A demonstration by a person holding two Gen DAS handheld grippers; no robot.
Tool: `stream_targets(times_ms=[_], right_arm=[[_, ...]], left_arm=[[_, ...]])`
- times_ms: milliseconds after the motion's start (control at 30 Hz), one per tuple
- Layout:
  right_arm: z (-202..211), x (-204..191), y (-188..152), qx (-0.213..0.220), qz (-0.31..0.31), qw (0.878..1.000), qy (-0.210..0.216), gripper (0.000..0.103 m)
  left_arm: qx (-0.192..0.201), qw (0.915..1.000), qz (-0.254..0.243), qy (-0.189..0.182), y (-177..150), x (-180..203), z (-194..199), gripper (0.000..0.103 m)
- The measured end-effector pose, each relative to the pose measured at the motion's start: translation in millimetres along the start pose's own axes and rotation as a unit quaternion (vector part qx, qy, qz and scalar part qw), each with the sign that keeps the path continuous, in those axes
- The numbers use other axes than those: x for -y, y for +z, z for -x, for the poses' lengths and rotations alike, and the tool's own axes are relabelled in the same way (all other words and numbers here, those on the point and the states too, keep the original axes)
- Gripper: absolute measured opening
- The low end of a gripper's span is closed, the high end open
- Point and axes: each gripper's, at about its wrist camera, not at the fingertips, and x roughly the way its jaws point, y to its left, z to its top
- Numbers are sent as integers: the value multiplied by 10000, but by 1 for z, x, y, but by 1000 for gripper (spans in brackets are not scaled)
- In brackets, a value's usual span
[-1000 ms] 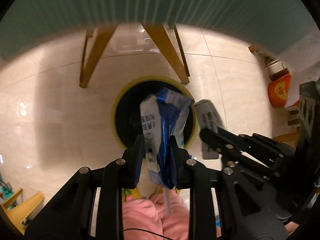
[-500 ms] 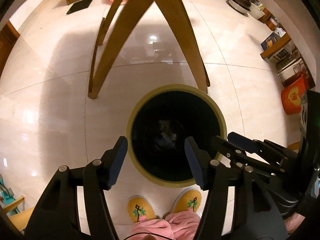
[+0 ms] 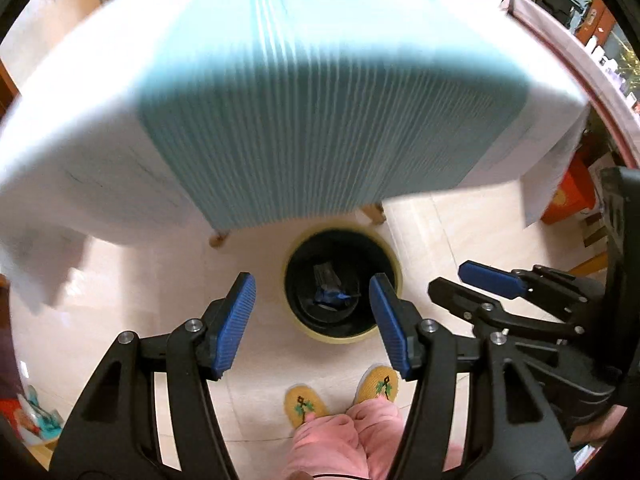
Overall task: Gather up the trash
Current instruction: 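Raise both tools back above the table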
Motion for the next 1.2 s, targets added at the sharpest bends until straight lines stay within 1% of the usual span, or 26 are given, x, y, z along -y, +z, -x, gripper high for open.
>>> stream_targets(times_ms=[33, 67, 100, 133, 200, 300, 333, 367, 467, 633, 667, 800, 867, 967, 1067, 1200], right_arm=[[23, -11, 6, 89, 82, 9999, 9, 37], [42, -21, 12, 175, 159, 9997, 8, 37], [57, -28, 17, 255, 213, 9994, 16, 37], [78, -38, 25, 384, 276, 9989, 26, 37], [107, -53, 36, 559, 362, 9978, 11, 37], [145, -72, 57, 786, 411, 9961, -37, 37], [158, -79, 65, 858, 388, 9956, -38, 37], [166, -83, 71, 917, 357, 9951, -17, 37], [197, -100, 101, 1105, 288, 9935, -8, 37], [217, -119, 163, 1241, 140, 9922, 2, 37], [215, -122, 176, 1253, 118, 9920, 31, 37], [200, -123, 225, 1233, -159, 9922, 112, 37], [187, -118, 249, 1181, -397, 9921, 169, 37], [154, -110, 281, 1064, -646, 9921, 171, 37], [125, -103, 304, 934, -830, 9921, 92, 37], [80, -89, 326, 608, -1141, 9913, 230, 37]], left_arm=[[40, 10000, 9, -6, 9, -2, 22, 56], [64, 10000, 18, -3, 15, -5, 36, 56], [130, 9999, 42, -32, 24, -8, 60, 56], [191, 9998, 57, -56, 30, -10, 74, 56], [356, 9994, 25, 4, 46, -19, 110, 56], [556, 9984, -36, 120, 66, -38, 144, 56], [612, 9980, -58, 146, 75, -48, 152, 56], [630, 9978, -68, 175, 86, -50, 158, 56], [714, 9973, -8, 184, 118, -70, 169, 56], [852, 9961, 98, 195, 172, -92, 175, 56], [856, 9960, 103, 236, 185, -98, 174, 56], [809, 9959, 97, 388, 218, -111, 149, 56], [748, 9963, 86, 421, 230, -117, 136, 56], [679, 9965, 132, 460, 249, -128, 114, 56], [532, 9976, 335, 299, 261, -141, 89, 56], [342, 9979, 538, 119, 268, -153, 60, 56]])
